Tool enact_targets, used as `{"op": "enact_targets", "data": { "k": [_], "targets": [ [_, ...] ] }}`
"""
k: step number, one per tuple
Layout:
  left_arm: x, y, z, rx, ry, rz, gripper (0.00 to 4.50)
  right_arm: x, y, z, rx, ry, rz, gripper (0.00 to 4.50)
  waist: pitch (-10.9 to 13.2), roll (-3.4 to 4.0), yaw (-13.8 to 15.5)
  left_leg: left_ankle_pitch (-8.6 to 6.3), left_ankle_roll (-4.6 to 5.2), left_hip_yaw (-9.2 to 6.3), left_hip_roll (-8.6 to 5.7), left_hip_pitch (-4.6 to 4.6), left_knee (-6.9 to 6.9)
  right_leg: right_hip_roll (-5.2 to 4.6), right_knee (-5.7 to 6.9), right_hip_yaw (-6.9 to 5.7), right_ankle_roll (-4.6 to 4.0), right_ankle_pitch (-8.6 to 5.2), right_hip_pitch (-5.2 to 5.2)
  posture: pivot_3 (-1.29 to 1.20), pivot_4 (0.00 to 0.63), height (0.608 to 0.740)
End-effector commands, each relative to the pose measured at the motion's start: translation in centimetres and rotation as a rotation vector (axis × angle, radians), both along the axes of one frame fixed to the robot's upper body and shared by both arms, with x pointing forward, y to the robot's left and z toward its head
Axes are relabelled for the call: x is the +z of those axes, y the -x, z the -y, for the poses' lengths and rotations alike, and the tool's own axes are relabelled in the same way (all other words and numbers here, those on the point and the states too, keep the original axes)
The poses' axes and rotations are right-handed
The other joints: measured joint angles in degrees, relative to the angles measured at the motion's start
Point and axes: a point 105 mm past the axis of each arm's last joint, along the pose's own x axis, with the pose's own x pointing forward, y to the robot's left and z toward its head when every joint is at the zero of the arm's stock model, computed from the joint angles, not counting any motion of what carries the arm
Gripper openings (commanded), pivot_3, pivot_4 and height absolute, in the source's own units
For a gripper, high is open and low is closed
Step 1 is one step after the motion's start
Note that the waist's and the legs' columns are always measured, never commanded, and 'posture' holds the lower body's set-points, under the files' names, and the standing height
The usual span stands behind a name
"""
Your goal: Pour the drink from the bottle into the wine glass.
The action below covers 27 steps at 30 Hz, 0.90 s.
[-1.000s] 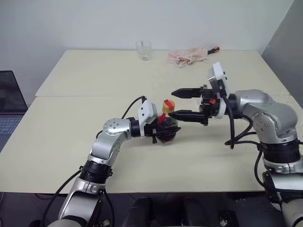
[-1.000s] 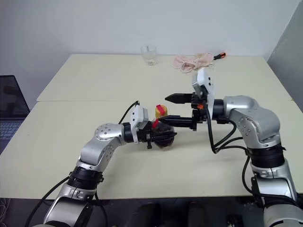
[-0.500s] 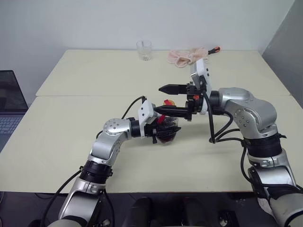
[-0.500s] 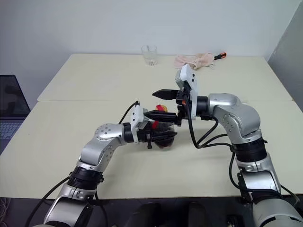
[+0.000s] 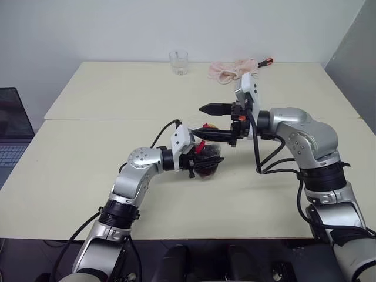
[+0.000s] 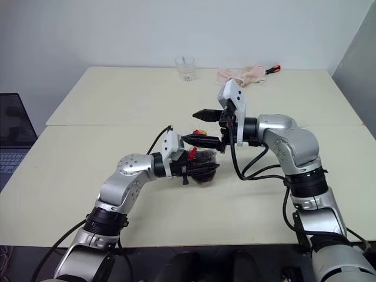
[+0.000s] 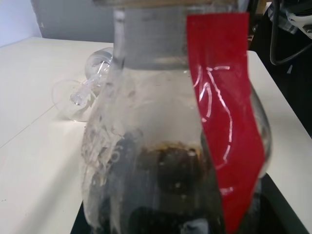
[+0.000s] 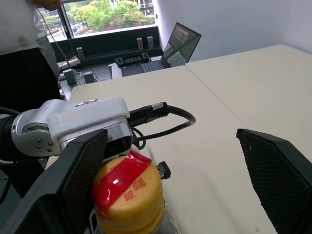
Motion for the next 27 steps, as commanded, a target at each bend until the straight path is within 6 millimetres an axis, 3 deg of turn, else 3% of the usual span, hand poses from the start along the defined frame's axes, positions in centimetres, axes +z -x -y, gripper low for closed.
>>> {"op": "enact_targets", "data": {
  "k": [1, 9, 12, 20, 27],
  "targets": [
    [1.7, 0.7, 0.6, -0.040, 0.028, 0.075, 1.65, 1.2, 0.4, 1.0, 0.005, -0.009, 0.049, 4.50, 0.00, 0.00, 0.00, 0.00, 0.00, 0.00, 0.00, 0.00, 0.00, 0.00, 0.00, 0.00, 0.00, 0.00, 0.00, 0.00, 0.150, 0.740],
    [1.7, 0.7, 0.6, -0.044, 0.026, 0.077, 1.65, 0.8, 0.8, 1.8, 0.013, 0.008, 0.039, 4.50, 0.00, 0.00, 0.00, 0.00, 0.00, 0.01, 0.00, 0.00, 0.00, 0.00, -0.01, 0.01, 0.00, 0.00, 0.00, 0.00, 0.150, 0.740],
    [1.7, 0.7, 0.6, -0.046, 0.024, 0.077, 1.65, 0.7, 1.0, 2.0, 0.019, 0.011, 0.036, 3.88, 0.00, 0.00, -0.01, 0.00, 0.00, 0.00, 0.00, 0.00, 0.00, 0.00, -0.01, 0.00, 0.00, 0.00, 0.00, 0.00, 0.150, 0.740],
    [1.6, 0.7, 0.5, -0.041, 0.020, 0.076, 1.65, 0.6, 1.6, 2.0, 0.043, 0.013, 0.030, 1.24, 0.00, 0.00, 0.01, 0.00, 0.01, 0.00, 0.00, 0.00, 0.00, 0.00, -0.01, 0.00, 0.00, 0.00, 0.01, 0.00, 0.150, 0.740],
    [1.6, 0.7, 0.5, -0.041, 0.022, 0.074, 1.65, 1.5, 2.1, 2.4, 0.063, -0.012, 0.037, 1.24, 0.00, 0.00, 0.01, 0.00, 0.00, 0.00, 0.00, 0.00, 0.00, 0.00, -0.02, 0.00, 0.00, 0.00, 0.01, 0.00, 0.150, 0.740]
  ]
}}
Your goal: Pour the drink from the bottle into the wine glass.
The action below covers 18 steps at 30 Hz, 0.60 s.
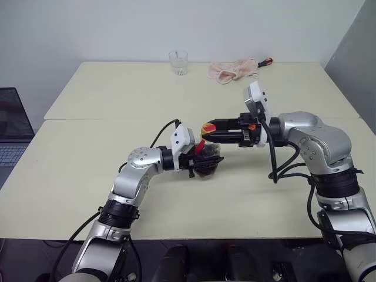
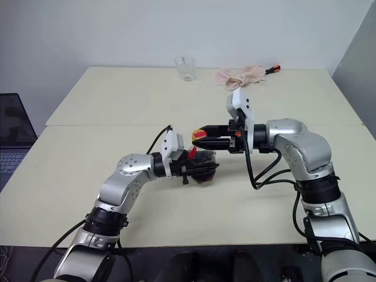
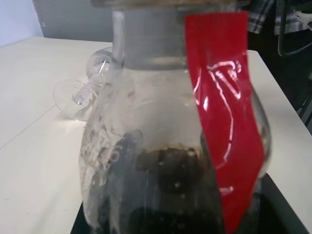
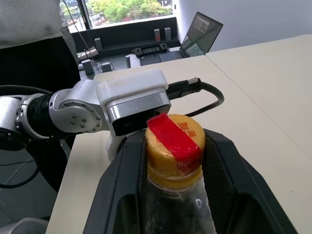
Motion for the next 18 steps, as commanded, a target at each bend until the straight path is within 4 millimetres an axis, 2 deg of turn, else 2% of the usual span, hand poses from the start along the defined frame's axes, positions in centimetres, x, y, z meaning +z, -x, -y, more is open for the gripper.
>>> {"op": "enact_targets", "data": {
  "k": [1, 6, 8, 13, 14, 16, 18],
  "targets": [
    [1.6, 0.7, 0.5, -0.042, 0.022, 0.073, 1.65, 2.4, 0.4, 1.2, -0.005, -0.062, 0.056, 1.24, 0.00, 0.00, 0.00, 0.00, 0.00, 0.00, 0.00, 0.00, 0.00, 0.00, 0.00, 0.00, 0.00, 0.00, 0.00, 0.00, 0.150, 0.740],
    [1.5, 0.8, 0.5, -0.042, 0.021, 0.071, 1.65, 4.4, 1.3, 1.9, 0.049, -0.172, 0.040, 1.24, 0.00, 0.00, 0.01, 0.00, 0.00, 0.01, 0.00, 0.00, 0.00, 0.00, -0.01, 0.00, 0.00, 0.00, 0.00, 0.00, 0.150, 0.740],
    [1.5, 0.8, 0.5, -0.040, 0.019, 0.070, 1.64, 6.0, 1.4, 2.6, 0.047, -0.265, 0.025, 1.23, 0.00, 0.00, 0.04, 0.00, 0.00, 0.00, 0.00, 0.00, 0.00, 0.00, -0.01, 0.00, 0.00, 0.00, 0.01, 0.00, 0.150, 0.740],
    [1.5, 0.8, 0.4, -0.037, 0.018, 0.071, 1.64, 8.0, 0.6, 4.9, -0.073, -0.431, 0.016, 1.20, 0.00, 0.00, 0.03, 0.00, 0.01, -0.01, 0.01, 0.00, 0.00, -0.01, -0.01, -0.02, 0.00, 0.00, 0.03, 0.00, 0.150, 0.740],
    [1.5, 0.9, 0.4, -0.036, 0.018, 0.071, 1.64, 8.1, 0.2, 5.5, -0.122, -0.446, 0.018, 1.20, 0.00, 0.00, 0.03, -0.01, 0.01, 0.01, 0.01, 0.00, 0.00, -0.01, 0.00, -0.02, 0.00, 0.00, 0.03, 0.00, 0.150, 0.740],
    [1.4, 0.8, 0.3, -0.033, 0.017, 0.071, 1.64, 6.9, -0.8, 7.1, -0.267, -0.410, 0.030, 1.20, -0.01, -0.01, 0.08, -0.01, 0.01, 0.01, 0.01, 0.00, 0.00, -0.01, -0.01, -0.01, 0.00, 0.00, 0.03, 0.00, 0.150, 0.740],
    [1.4, 0.8, 0.2, -0.029, 0.016, 0.070, 1.64, 4.9, -1.9, 9.3, -0.445, -0.352, 0.035, 1.20, 0.00, -0.01, 0.24, -0.01, 0.02, 0.02, 0.00, -0.01, 0.00, -0.02, -0.03, -0.01, 0.00, 0.00, 0.04, 0.00, 0.150, 0.740]
  ]
}}
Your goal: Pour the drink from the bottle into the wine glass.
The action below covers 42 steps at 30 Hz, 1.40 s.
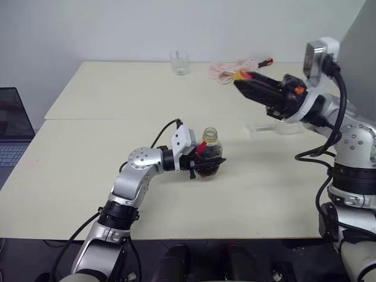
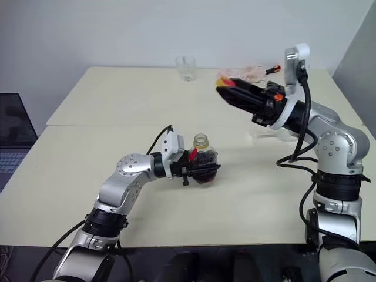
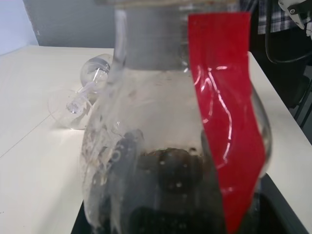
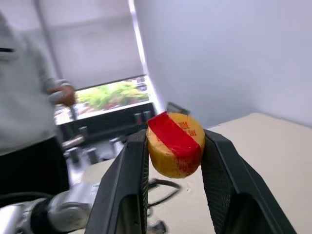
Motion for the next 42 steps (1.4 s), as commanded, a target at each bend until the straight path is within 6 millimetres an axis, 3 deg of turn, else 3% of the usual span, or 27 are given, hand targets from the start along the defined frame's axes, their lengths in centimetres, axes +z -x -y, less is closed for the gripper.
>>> {"op": "enact_targets", "data": {
  "k": [1, 3, 7, 13, 17, 23, 27, 31, 35, 38, 42],
  "targets": [
    [1.0, 0.3, -0.1, -0.010, 0.019, 0.037, 1.64, -3.0, -1.5, 4.5, -0.332, 0.088, -0.023, 1.20, -0.01, -0.01, 0.21, 0.00, 0.00, 0.01, -0.01, 0.00, 0.00, -0.02, 0.00, 0.00, 0.00, 0.00, 0.00, 0.00, 0.150, 0.740],
    [0.9, 0.3, -0.1, -0.009, 0.020, 0.034, 1.64, -6.5, -1.9, 7.5, -0.541, 0.180, -0.091, 1.20, -0.02, -0.04, 0.85, -0.01, 0.02, 0.01, -0.02, -0.01, 0.01, -0.04, -0.04, -0.03, 0.00, 0.00, 0.04, 0.00, 0.150, 0.740],
    [0.6, 0.2, 0.0, -0.018, 0.021, 0.023, 1.64, -10.8, -1.5, 11.3, -0.798, 0.307, -0.175, 1.20, -0.03, 0.05, 0.79, -0.01, 0.03, 0.19, -0.04, -0.01, 0.02, -0.06, 0.11, 0.14, 0.00, 0.00, -0.05, 0.00, 0.150, 0.740],
    [0.8, 0.1, 1.3, -0.071, 0.030, 0.027, 1.64, -16.7, -0.3, 14.5, -1.025, 0.328, -0.308, 1.19, -0.03, 0.04, 0.31, -0.01, 0.03, 0.16, 0.02, 0.04, -0.01, 0.02, 0.12, 0.10, 0.00, 0.00, -0.01, 0.00, 0.150, 0.740],
    [0.9, 0.0, 1.6, -0.088, 0.031, 0.031, 1.64, -19.3, 0.5, 14.6, -1.010, 0.373, -0.378, 1.19, -0.04, 0.04, 0.16, -0.01, 0.03, 0.16, 0.00, 0.05, -0.01, 0.02, 0.11, 0.10, 0.01, 0.00, -0.01, 0.00, 0.150, 0.740],
    [0.9, -0.2, 1.5, -0.088, 0.027, 0.032, 1.64, -17.7, 0.5, 14.8, -0.994, 0.357, -0.346, 3.24, -0.04, 0.05, -0.04, -0.02, 0.04, 0.15, 0.02, 0.11, -0.02, 0.05, 0.12, 0.11, 0.01, -0.01, 0.02, 0.00, 0.150, 0.740],
    [0.9, -0.4, 1.2, -0.071, 0.027, 0.034, 1.64, -14.3, 0.5, 14.0, -0.899, 0.361, -0.277, 4.49, -0.03, 0.05, -0.01, -0.03, 0.06, 0.16, 0.01, 0.11, -0.01, 0.04, 0.09, 0.11, 0.01, -0.01, 0.04, 0.00, 0.150, 0.740],
    [0.9, -1.0, 0.4, -0.017, 0.026, 0.041, 1.64, -9.7, 0.3, 12.3, -0.790, 0.339, -0.177, 4.50, -0.03, 0.05, -0.11, -0.11, 0.20, 0.14, 0.03, 0.11, -0.02, 0.06, 0.09, 0.09, 0.01, -0.01, 0.04, 0.00, 0.150, 0.740],
    [0.8, -2.6, -2.2, 0.123, 0.025, 0.052, 1.64, -6.5, -0.8, 9.5, -0.700, 0.145, -0.160, 4.50, -0.03, 0.01, -0.16, -0.12, 0.22, 0.13, 0.05, 0.11, -0.01, 0.06, 0.09, 0.07, 0.01, -0.01, 0.05, 0.00, 0.150, 0.740],
    [0.7, -5.6, -6.4, 0.379, 0.036, 0.083, 1.64, -7.8, -1.4, 6.3, -0.620, 0.061, -0.239, 4.50, -0.05, -0.02, -0.20, -0.12, 0.21, 0.12, 0.09, 0.24, -0.05, 0.08, 0.10, 0.10, 0.00, -0.01, 0.11, 0.00, 0.150, 0.740],
    [0.4, -8.3, -10.9, 0.628, 0.061, 0.088, 1.64, -9.6, -1.9, 4.2, -0.603, 0.019, -0.342, 4.50, -0.05, -0.02, 0.02, -0.03, 0.06, 0.12, 0.03, 0.15, -0.05, 0.04, 0.09, 0.11, 0.00, -0.01, 0.03, 0.00, 0.150, 0.740]
  ]
}}
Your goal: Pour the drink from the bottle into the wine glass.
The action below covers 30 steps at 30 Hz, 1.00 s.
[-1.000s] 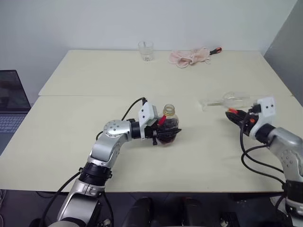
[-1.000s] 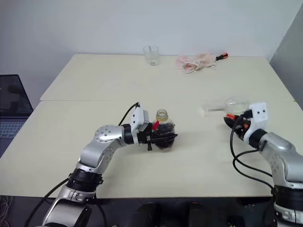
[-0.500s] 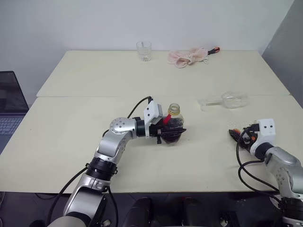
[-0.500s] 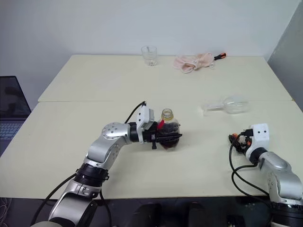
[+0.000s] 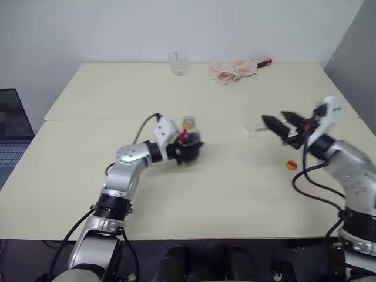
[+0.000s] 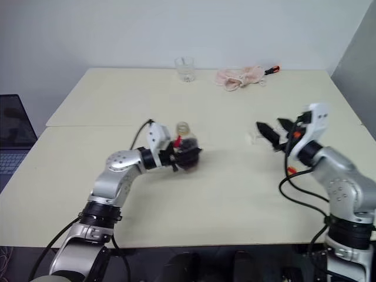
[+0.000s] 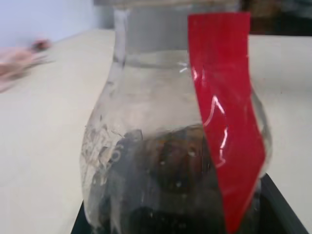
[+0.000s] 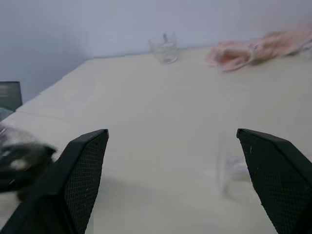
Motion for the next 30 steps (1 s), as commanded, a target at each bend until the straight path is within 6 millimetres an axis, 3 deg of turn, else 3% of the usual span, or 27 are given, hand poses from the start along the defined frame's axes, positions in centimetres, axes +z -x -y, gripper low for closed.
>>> {"op": "enact_targets", "data": {
  "k": [1, 4, 6, 10, 17, 18, 25, 30],
  "targets": [
    [1.8, -2.1, -3.9, 0.207, 0.060, 0.083, 1.64, 0.3, -0.1, -1.7, 0.005, -0.090, -0.017, 4.50, 0.00, -0.01, 0.16, 0.00, 0.00, 0.00, -0.02, -0.01, 0.01, -0.02, 0.00, 0.00, 0.00, 0.00, 0.00, 0.00, 0.150, 0.740],
    [1.3, -3.9, -8.0, 0.446, 0.101, 0.079, 1.64, -0.4, 1.2, -6.6, 0.162, -0.140, -0.067, 4.50, -0.01, -0.03, 0.22, 0.01, -0.01, -0.04, -0.04, -0.02, 0.04, -0.03, 0.04, -0.02, 0.02, 0.01, -0.01, 0.00, 0.150, 0.740],
    [1.1, -4.5, -9.7, 0.548, 0.096, 0.086, 1.64, -0.9, 1.9, -8.5, 0.220, -0.134, -0.090, 4.50, -0.01, -0.03, 0.05, 0.01, -0.01, -0.04, -0.03, -0.01, 0.05, -0.02, 0.08, 0.00, 0.02, 0.01, -0.05, 0.00, 0.150, 0.740],
    [-0.2, -4.9, -12.0, 0.686, 0.102, 0.065, 1.63, -1.2, 2.0, -10.4, 0.248, -0.140, -0.102, 4.50, -0.10, -0.15, -0.03, 0.01, -0.02, -0.03, -0.04, -0.01, 0.03, -0.02, 0.08, 0.02, 0.02, 0.01, -0.06, 0.00, 0.150, 0.740],
    [-1.5, -5.1, -12.2, 0.733, 0.144, 0.024, 1.63, -1.2, 2.2, -10.8, 0.282, -0.109, -0.098, 4.50, -0.29, -0.20, -0.16, -0.02, 0.02, -0.02, -0.03, 0.18, -0.04, 0.04, 0.13, 0.08, 0.02, 0.01, -0.03, 0.00, 0.150, 0.740],
    [-1.4, -5.1, -12.3, 0.742, 0.153, 0.029, 2.35, -1.2, 2.2, -10.7, 0.278, -0.105, -0.098, 4.50, -0.30, -0.21, -0.21, -0.02, 0.02, -0.02, -0.03, 0.18, -0.04, 0.04, 0.13, 0.09, 0.02, 0.01, -0.03, 0.00, 0.150, 0.740],
    [-1.9, -4.3, -12.9, 0.755, 0.165, 0.019, 4.46, -1.3, 2.0, -10.0, 0.261, -0.094, -0.103, 4.50, -0.31, -0.22, -0.25, -0.01, 0.01, -0.02, -0.03, 0.15, -0.04, 0.05, 0.12, 0.11, 0.02, 0.01, -0.06, 0.00, 0.150, 0.740],
    [-2.3, -3.3, -13.3, 0.757, 0.161, 0.016, 4.46, -1.4, 1.4, -9.3, 0.227, -0.108, -0.113, 4.50, -0.31, -0.22, -0.28, -0.02, 0.01, -0.02, -0.03, 0.16, -0.06, 0.05, 0.12, 0.14, 0.02, 0.01, -0.07, 0.00, 0.150, 0.740]
  ]
}}
